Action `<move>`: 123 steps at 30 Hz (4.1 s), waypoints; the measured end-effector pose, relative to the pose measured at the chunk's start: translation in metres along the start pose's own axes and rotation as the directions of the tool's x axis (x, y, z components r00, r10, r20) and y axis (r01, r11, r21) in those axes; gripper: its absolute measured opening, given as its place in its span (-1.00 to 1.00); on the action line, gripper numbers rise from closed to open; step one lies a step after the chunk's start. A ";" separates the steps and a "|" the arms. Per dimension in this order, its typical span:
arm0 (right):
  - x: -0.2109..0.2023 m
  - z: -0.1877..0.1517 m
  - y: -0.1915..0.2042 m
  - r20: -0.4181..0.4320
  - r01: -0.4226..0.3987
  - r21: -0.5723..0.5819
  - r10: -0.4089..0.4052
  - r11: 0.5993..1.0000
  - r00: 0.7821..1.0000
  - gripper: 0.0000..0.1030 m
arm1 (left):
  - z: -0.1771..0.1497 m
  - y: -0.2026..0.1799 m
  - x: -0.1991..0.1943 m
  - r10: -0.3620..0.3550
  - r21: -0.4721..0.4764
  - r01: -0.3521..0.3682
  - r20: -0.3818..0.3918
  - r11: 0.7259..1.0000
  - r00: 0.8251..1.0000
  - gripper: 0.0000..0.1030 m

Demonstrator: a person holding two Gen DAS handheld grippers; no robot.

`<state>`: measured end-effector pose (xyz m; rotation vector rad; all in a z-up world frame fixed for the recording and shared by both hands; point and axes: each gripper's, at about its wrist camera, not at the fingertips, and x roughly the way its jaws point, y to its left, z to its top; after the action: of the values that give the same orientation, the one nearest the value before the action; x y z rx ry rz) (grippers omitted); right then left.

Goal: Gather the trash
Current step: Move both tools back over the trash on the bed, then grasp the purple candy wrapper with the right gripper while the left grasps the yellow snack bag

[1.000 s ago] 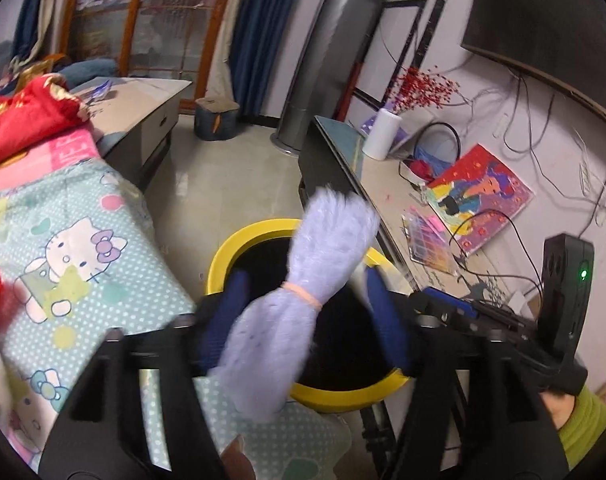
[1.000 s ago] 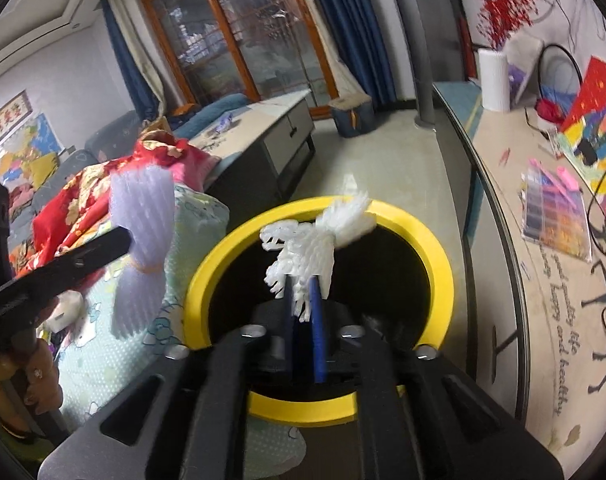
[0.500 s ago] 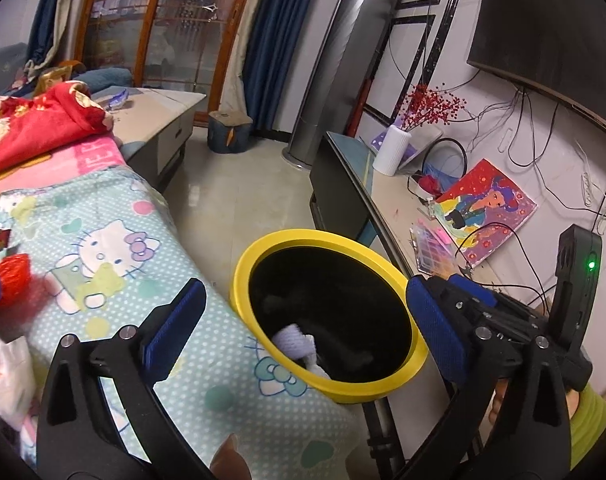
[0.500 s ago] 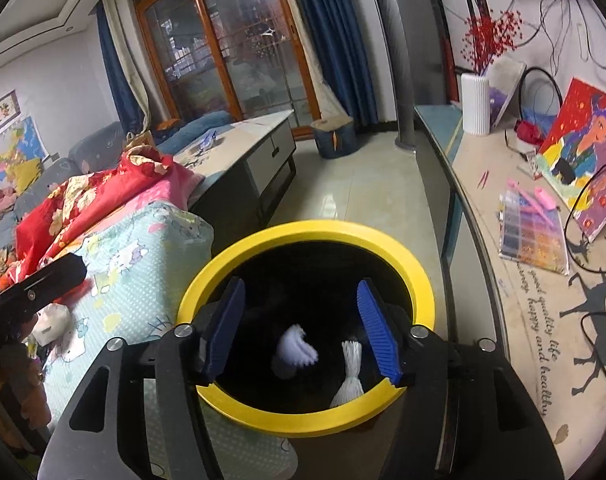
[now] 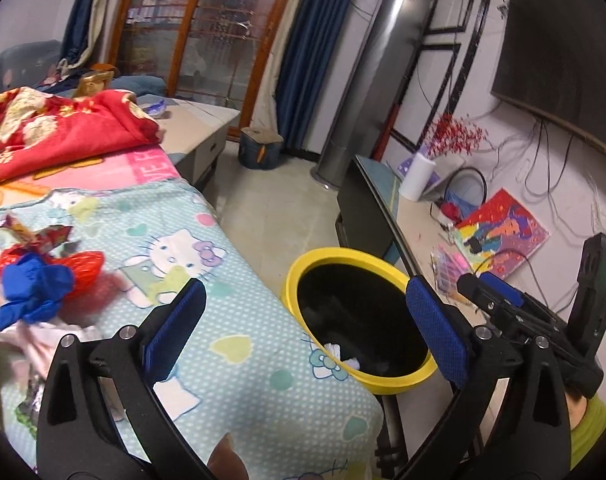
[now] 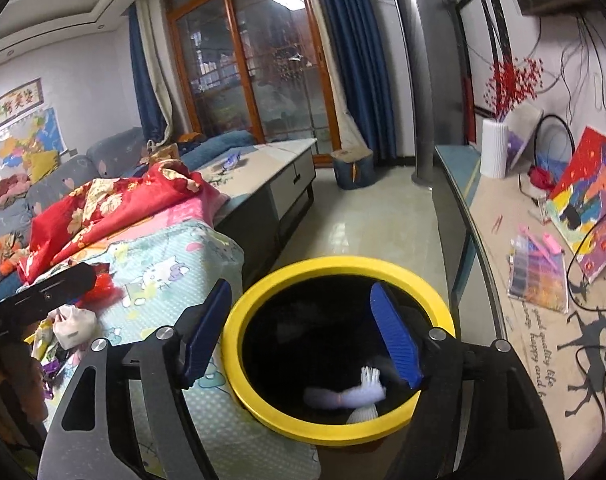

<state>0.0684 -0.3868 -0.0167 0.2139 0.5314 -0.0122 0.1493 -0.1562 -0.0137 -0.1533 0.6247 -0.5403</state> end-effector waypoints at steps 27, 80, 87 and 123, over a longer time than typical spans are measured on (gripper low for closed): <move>-0.013 0.000 0.110 0.019 -0.204 -0.164 0.210 0.965 0.978 0.59 | 0.004 0.070 -0.083 0.144 -0.097 -0.131 0.154 0.987 0.977 0.79; 0.072 -0.104 0.304 -0.524 -0.577 -0.111 0.446 0.809 0.726 0.24 | -0.093 0.260 -0.147 0.307 -0.453 -0.319 -0.101 0.833 0.946 0.78; 0.077 -0.105 0.289 -0.544 -0.601 -0.016 0.497 0.799 0.676 -0.20 | -0.100 0.254 -0.134 0.256 -0.453 -0.285 -0.125 0.845 0.959 0.35; 0.021 -0.048 0.245 -0.297 -0.586 -0.134 0.532 0.799 0.793 -0.26 | -0.041 0.172 -0.186 0.296 -0.264 -0.259 0.109 0.929 0.949 -0.67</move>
<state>0.0789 -0.1361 -0.0189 0.1501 0.6947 0.6687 0.0737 0.0882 -0.0017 -0.3313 0.5558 -0.1722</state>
